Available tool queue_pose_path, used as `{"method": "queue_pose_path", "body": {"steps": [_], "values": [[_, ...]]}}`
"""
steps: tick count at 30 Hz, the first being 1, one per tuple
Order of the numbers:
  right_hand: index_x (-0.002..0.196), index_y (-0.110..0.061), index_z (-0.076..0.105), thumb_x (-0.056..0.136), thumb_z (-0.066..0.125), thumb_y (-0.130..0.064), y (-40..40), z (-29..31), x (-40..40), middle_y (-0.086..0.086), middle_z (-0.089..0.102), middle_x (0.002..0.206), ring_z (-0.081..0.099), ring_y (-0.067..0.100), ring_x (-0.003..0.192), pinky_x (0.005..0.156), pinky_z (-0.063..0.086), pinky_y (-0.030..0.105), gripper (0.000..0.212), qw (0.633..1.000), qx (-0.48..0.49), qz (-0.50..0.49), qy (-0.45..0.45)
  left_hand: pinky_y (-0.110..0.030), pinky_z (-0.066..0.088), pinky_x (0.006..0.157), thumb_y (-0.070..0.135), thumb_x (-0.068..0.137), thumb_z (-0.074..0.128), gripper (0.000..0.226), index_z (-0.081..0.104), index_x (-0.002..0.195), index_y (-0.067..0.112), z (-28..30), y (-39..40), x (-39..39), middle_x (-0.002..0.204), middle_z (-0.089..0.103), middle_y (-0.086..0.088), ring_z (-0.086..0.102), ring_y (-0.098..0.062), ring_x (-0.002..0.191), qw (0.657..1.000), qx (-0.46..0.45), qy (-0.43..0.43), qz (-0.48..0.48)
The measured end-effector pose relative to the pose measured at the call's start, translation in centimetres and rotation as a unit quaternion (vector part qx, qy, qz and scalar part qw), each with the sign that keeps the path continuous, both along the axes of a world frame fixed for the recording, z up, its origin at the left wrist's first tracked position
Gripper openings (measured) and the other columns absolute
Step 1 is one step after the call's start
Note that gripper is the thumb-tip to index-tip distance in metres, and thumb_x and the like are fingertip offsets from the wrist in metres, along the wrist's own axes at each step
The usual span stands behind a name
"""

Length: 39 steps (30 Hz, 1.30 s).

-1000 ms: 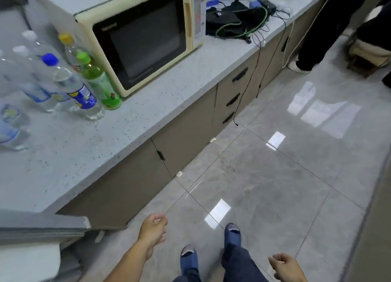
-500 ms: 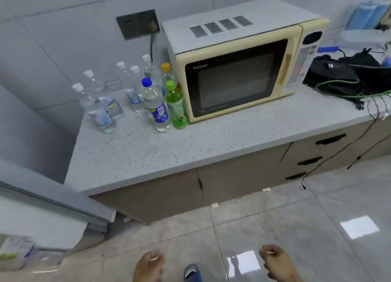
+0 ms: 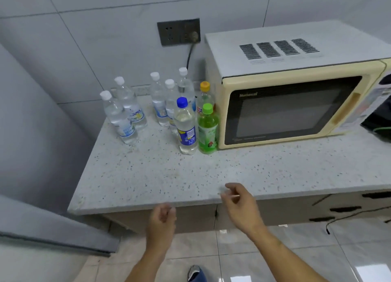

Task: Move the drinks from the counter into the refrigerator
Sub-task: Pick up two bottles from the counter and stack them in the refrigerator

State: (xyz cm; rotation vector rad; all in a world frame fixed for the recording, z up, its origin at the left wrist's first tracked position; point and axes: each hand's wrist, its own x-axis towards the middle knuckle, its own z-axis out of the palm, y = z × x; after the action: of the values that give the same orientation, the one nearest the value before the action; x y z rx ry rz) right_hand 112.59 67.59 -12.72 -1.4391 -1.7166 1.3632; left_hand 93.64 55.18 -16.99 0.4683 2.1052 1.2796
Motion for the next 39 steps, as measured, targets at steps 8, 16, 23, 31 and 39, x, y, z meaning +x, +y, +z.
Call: {"method": "queue_pose_path", "body": {"steps": [8, 16, 23, 31, 39], "values": [[0.143, -0.028, 0.044, 0.090, 0.068, -0.027, 9.3, 8.2, -9.0, -0.008, 0.058, 0.104, 0.056, 0.005, 0.075, 0.068, 0.047, 0.016, 0.059, 0.960, 0.272, 0.046, -0.052, -0.028, 0.059, 0.063, 0.022, 0.092, 0.064, 0.017, 0.063, 0.096, 0.039, 5.6, 10.6, -6.7, 0.096, 0.069, 0.003, 0.069, -0.014, 0.084, 0.992, 0.112, 0.013, 0.051], [0.148, -0.004, 0.036, 0.089, 0.060, -0.003, 14.9, 10.7, -14.0, 0.020, 0.028, 0.155, 0.028, 0.036, 0.141, 0.116, 0.028, 0.039, 0.064, 0.908, 0.357, 0.104, -0.193, -0.044, 0.060, 0.082, 0.031, 0.090, 0.061, 0.022, 0.059, 0.111, 0.034, 8.1, 13.9, -12.1, 0.099, 0.061, 0.019, 0.061, -0.002, 0.088, 0.979, 0.121, 0.049, 0.159], [0.129, -0.008, 0.053, 0.088, 0.062, -0.003, 15.2, 10.8, -13.1, 0.017, 0.057, 0.121, 0.053, 0.035, 0.106, 0.081, 0.048, 0.042, 0.043, 0.906, 0.342, 0.120, -0.219, -0.044, 0.061, 0.079, 0.031, 0.089, 0.059, 0.024, 0.060, 0.113, 0.032, 6.9, 14.0, -11.9, 0.097, 0.054, 0.028, 0.057, 0.005, 0.084, 0.978, 0.110, 0.050, 0.167], [0.114, -0.012, 0.066, 0.082, 0.076, -0.009, 11.0, 10.9, -10.3, 0.004, 0.069, 0.106, 0.062, 0.024, 0.098, 0.082, 0.039, 0.020, 0.034, 0.909, 0.383, 0.131, -0.097, -0.046, 0.061, 0.082, 0.030, 0.090, 0.058, 0.026, 0.059, 0.116, 0.031, 5.9, 12.6, -13.1, 0.096, 0.052, 0.028, 0.058, -0.001, 0.088, 0.975, 0.091, 0.055, 0.194], [0.122, -0.012, 0.066, 0.089, 0.070, -0.014, 8.4, 12.3, -17.4, 0.003, 0.067, 0.118, 0.059, 0.020, 0.110, 0.091, 0.037, 0.017, 0.033, 0.913, 0.324, 0.246, -0.031, -0.036, 0.056, 0.083, 0.026, 0.089, 0.065, 0.039, 0.053, 0.126, 0.028, 6.6, 12.9, -16.2, 0.117, 0.064, 0.005, 0.062, -0.013, 0.094, 0.964, 0.078, 0.038, 0.251]]}}
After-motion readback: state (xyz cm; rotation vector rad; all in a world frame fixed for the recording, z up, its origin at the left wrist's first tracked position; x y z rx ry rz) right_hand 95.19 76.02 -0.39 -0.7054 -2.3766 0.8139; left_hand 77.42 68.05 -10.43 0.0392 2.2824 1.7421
